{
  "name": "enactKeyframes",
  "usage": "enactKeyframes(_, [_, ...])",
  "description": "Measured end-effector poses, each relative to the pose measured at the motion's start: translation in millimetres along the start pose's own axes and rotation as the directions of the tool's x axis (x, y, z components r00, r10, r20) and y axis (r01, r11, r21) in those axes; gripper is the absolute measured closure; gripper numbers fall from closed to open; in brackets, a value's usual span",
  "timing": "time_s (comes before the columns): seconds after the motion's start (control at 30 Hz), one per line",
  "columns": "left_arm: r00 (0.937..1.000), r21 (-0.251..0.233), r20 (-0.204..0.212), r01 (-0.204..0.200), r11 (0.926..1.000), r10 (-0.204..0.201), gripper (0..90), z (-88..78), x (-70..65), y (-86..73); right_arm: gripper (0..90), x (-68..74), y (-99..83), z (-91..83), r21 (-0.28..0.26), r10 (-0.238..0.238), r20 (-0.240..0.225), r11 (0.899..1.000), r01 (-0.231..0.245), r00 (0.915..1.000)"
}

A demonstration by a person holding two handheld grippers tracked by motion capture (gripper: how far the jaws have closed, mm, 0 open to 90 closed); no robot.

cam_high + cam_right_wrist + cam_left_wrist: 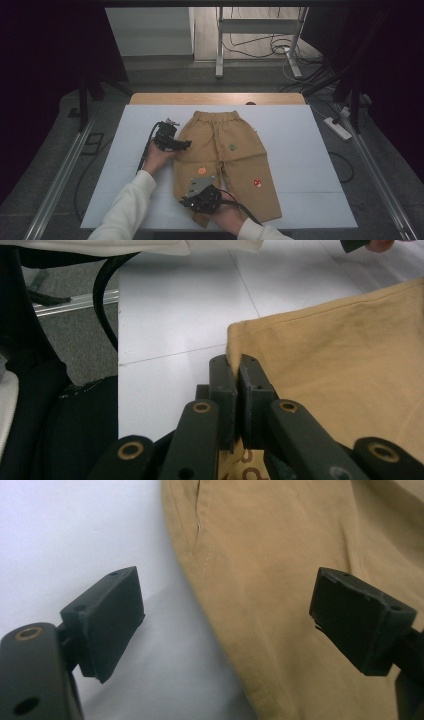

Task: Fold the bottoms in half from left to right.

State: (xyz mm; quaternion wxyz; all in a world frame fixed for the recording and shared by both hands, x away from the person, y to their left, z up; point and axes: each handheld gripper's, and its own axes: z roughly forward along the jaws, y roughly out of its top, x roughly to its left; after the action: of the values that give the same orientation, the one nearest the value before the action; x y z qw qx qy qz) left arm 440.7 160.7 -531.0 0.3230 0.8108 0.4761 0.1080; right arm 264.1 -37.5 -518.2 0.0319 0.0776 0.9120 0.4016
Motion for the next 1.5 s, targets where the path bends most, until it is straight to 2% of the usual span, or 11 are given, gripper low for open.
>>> enactKeyframes(0.17, [0.9998, 0.030, 0.021, -0.007, 0.9995, 0.006, 19.3, 4.9, -0.6, -1.6, 86.0, 0.0, -0.1, -0.9, -0.001, -0.003, 0.001, 1.000, 0.003, 1.0000])
enactKeyframes(0.27, [0.9996, 0.030, 0.018, -0.021, 0.9993, 0.021, 23.2, 4.2, -1.7, -1.6, 86.0, -0.2, -0.1, -1.2, -0.003, -0.002, 0.001, 1.000, 0.002, 1.0000])
enactKeyframes(0.33, [0.9991, 0.026, 0.034, -0.027, 0.9993, 0.026, 30.1, 3.2, -1.2, -2.1, 86.0, 0.1, -0.2, -1.0, -0.004, -0.002, 0.000, 1.000, 0.002, 1.0000])
enactKeyframes(0.47, [0.9987, 0.015, 0.039, -0.035, 0.9993, 0.034, 47.9, 1.7, -1.7, -3.7, 86.0, 0.3, -0.3, -0.7, 0.000, -0.004, 0.001, 1.000, 0.004, 1.0000])
enactKeyframes(0.6, [0.9946, 0.008, 0.100, -0.027, 0.9996, 0.026, 70.8, 1.5, 0.2, -5.2, 86.1, 0.1, -0.3, -0.5, 0.001, -0.004, -0.001, 1.000, 0.004, 1.0000])
enactKeyframes(0.67, [0.9929, 0.006, 0.111, -0.044, 0.9990, 0.043, 80.8, 2.0, -1.9, -5.4, 86.1, -0.1, -0.3, -0.6, 0.000, -0.003, -0.001, 1.000, 0.003, 1.0000])
enactKeyframes(0.7, [0.9930, 0.005, 0.108, -0.049, 0.9988, 0.048, 83.0, 2.2, -3.9, -4.9, 86.0, -0.4, -0.1, -0.8, -0.003, 0.000, -0.002, 1.000, 0.000, 1.0000])
enactKeyframes(0.83, [0.9921, -0.007, 0.111, -0.059, 0.9982, 0.059, 85.2, 0.4, -6.1, -3.7, 86.1, -1.2, 1.2, -2.8, -0.007, 0.003, -0.001, 1.000, -0.003, 1.0000])
enactKeyframes(0.93, [0.9897, -0.028, 0.136, -0.040, 0.9988, 0.044, 85.6, -3.4, -5.4, -2.6, 86.0, -1.2, 1.3, -3.6, -0.008, 0.000, -0.002, 1.000, 0.000, 1.0000])
enactKeyframes(1.27, [0.9839, -0.101, 0.171, -0.033, 0.9943, 0.050, 86.1, -22.3, -8.1, 3.5, 86.1, 0.0, 3.9, -6.5, -0.026, -0.006, -0.007, 1.000, 0.006, 1.0000])
enactKeyframes(1.5, [0.9789, -0.149, 0.202, 0.003, 0.9888, 0.028, 86.2, -36.3, -3.8, 6.0, 86.1, 2.0, 9.7, -13.3, -0.052, -0.016, -0.007, 0.999, 0.016, 0.9998])
